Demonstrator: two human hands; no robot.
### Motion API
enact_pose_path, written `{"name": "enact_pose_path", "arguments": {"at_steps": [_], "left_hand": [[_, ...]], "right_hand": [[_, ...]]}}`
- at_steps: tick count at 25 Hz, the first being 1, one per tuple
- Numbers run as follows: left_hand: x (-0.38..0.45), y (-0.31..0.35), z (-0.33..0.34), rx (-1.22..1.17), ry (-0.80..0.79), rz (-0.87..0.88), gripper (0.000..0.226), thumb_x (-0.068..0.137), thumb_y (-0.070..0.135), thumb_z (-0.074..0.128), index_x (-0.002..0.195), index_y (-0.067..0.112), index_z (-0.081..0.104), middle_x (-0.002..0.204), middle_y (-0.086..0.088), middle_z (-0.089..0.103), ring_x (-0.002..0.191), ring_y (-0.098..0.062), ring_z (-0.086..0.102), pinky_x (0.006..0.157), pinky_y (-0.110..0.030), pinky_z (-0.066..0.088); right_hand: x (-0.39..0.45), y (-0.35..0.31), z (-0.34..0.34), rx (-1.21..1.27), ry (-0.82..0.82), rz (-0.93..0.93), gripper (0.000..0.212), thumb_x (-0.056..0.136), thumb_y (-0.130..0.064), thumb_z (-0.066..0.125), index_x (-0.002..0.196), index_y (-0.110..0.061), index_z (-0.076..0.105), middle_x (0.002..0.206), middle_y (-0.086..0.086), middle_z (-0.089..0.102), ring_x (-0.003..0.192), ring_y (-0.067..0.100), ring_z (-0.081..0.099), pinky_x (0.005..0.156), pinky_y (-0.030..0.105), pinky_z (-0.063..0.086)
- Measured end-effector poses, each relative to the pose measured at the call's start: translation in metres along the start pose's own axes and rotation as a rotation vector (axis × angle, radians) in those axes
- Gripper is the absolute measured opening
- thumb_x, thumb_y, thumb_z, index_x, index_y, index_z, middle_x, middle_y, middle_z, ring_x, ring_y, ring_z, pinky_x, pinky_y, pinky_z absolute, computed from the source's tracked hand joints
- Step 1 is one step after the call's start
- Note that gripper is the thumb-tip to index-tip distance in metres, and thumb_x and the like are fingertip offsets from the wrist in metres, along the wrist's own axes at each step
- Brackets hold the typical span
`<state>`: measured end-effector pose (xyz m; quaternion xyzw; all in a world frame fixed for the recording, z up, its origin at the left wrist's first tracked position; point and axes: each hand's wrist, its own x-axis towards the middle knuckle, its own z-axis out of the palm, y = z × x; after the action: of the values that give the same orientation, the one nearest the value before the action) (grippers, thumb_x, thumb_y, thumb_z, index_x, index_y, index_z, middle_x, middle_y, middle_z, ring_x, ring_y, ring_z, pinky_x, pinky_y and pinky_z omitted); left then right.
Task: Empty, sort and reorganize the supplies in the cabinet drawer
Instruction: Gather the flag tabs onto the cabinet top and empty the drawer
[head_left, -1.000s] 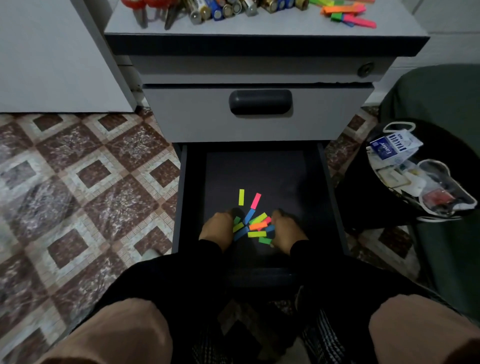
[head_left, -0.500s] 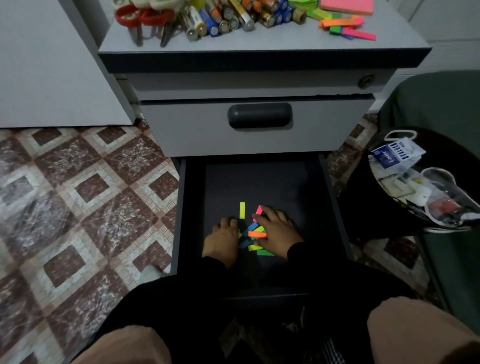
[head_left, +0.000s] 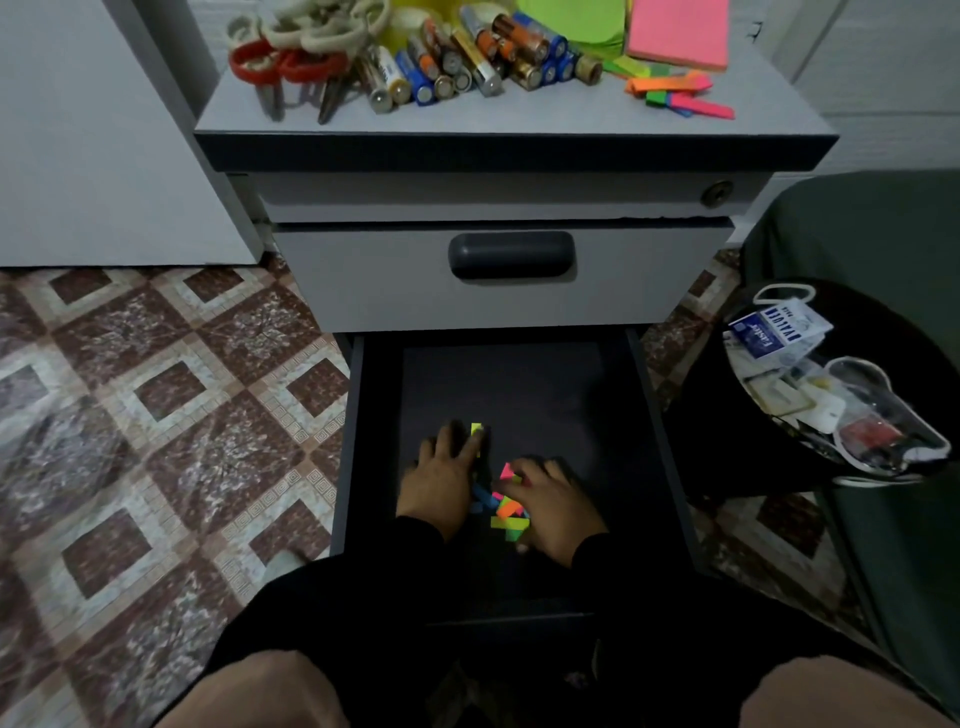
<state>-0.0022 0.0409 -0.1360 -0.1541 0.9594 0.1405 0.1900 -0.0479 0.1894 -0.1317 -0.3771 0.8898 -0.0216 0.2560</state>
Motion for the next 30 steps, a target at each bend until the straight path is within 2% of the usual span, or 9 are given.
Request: {"name": "enact_pose_path", "arguments": {"at_steps": [3, 7, 11, 14, 17, 20, 25, 28, 30], "left_hand": [[0.005, 0.002, 0.005, 0.088, -0.102, 0.055, 0.06, 0.099, 0.026, 0.037, 0.149, 0.037, 0.005, 0.159, -0.007, -0.008, 0.146, -0.03, 0.001, 0.112, -0.048, 0.021], [0.006, -0.002, 0.0, 0.103, -0.001, 0.096, 0.051, 0.096, 0.014, 0.04, 0.145, 0.023, 0.029, 0.151, -0.004, 0.026, 0.136, -0.026, 0.027, 0.104, -0.038, 0.04], [0.007, -0.008, -0.002, 0.058, 0.029, 0.071, 0.044, 0.096, 0.011, 0.042, 0.139, 0.015, 0.037, 0.141, -0.004, 0.037, 0.128, -0.023, 0.036, 0.101, -0.032, 0.043], [0.005, -0.009, -0.001, -0.015, 0.046, 0.058, 0.047, 0.095, 0.026, 0.048, 0.139, 0.017, 0.033, 0.139, -0.002, 0.039, 0.127, -0.022, 0.037, 0.099, -0.032, 0.041], [0.004, -0.007, -0.003, 0.034, 0.008, 0.073, 0.063, 0.087, 0.034, 0.059, 0.141, 0.019, 0.03, 0.139, 0.0, 0.037, 0.128, -0.023, 0.036, 0.098, -0.036, 0.043], [0.005, -0.001, -0.002, 0.125, 0.031, 0.065, 0.053, 0.091, 0.027, 0.053, 0.139, 0.017, 0.032, 0.139, -0.002, 0.04, 0.128, -0.024, 0.037, 0.098, -0.036, 0.041], [0.006, 0.005, 0.0, 0.058, -0.039, 0.069, 0.041, 0.096, 0.02, 0.047, 0.136, 0.012, 0.041, 0.141, -0.007, 0.038, 0.131, -0.027, 0.033, 0.1, -0.034, 0.041], [0.007, -0.003, -0.009, -0.088, -0.068, 0.04, 0.043, 0.095, 0.028, 0.05, 0.135, 0.013, 0.044, 0.14, -0.011, 0.04, 0.126, -0.03, 0.042, 0.099, -0.036, 0.04], [0.008, -0.011, -0.021, -0.119, -0.017, 0.051, 0.037, 0.097, 0.022, 0.046, 0.132, 0.012, 0.048, 0.132, -0.014, 0.048, 0.117, -0.032, 0.052, 0.093, -0.034, 0.042]], "right_hand": [[-0.001, 0.002, -0.001, 0.083, 0.048, -0.004, 0.056, 0.08, -0.008, 0.064, 0.131, -0.025, 0.049, 0.138, -0.003, 0.035, 0.123, 0.025, 0.033, 0.105, 0.032, 0.035], [0.0, -0.001, -0.007, 0.063, 0.02, -0.002, 0.043, 0.086, -0.005, 0.054, 0.126, -0.021, 0.051, 0.135, 0.001, 0.034, 0.12, 0.028, 0.035, 0.102, 0.037, 0.038], [0.001, -0.004, -0.012, -0.016, -0.074, 0.005, 0.033, 0.091, -0.005, 0.045, 0.123, -0.014, 0.049, 0.139, 0.004, 0.03, 0.123, 0.031, 0.033, 0.1, 0.041, 0.04], [0.001, -0.004, -0.011, -0.097, -0.09, 0.007, 0.033, 0.094, -0.004, 0.036, 0.125, -0.009, 0.044, 0.137, 0.007, 0.031, 0.126, 0.033, 0.03, 0.101, 0.044, 0.039], [0.004, -0.003, -0.008, -0.075, -0.09, 0.024, 0.031, 0.095, -0.006, 0.037, 0.125, -0.009, 0.043, 0.133, 0.01, 0.036, 0.127, 0.033, 0.03, 0.1, 0.044, 0.039], [0.008, 0.0, -0.005, -0.046, -0.072, 0.043, 0.031, 0.093, -0.005, 0.042, 0.123, -0.01, 0.045, 0.131, 0.01, 0.038, 0.126, 0.031, 0.031, 0.101, 0.042, 0.039], [0.008, 0.004, -0.004, -0.03, -0.032, 0.05, 0.033, 0.094, -0.004, 0.036, 0.126, -0.008, 0.044, 0.132, 0.011, 0.04, 0.126, 0.029, 0.036, 0.103, 0.038, 0.036], [0.01, 0.014, -0.005, 0.008, 0.016, 0.08, 0.027, 0.094, -0.004, 0.039, 0.117, -0.005, 0.053, 0.127, 0.013, 0.045, 0.122, 0.028, 0.044, 0.101, 0.031, 0.032], [0.016, 0.029, -0.01, 0.188, 0.081, 0.186, 0.02, 0.09, -0.004, 0.048, 0.107, -0.002, 0.059, 0.119, 0.018, 0.051, 0.114, 0.032, 0.05, 0.096, 0.032, 0.036]]}}
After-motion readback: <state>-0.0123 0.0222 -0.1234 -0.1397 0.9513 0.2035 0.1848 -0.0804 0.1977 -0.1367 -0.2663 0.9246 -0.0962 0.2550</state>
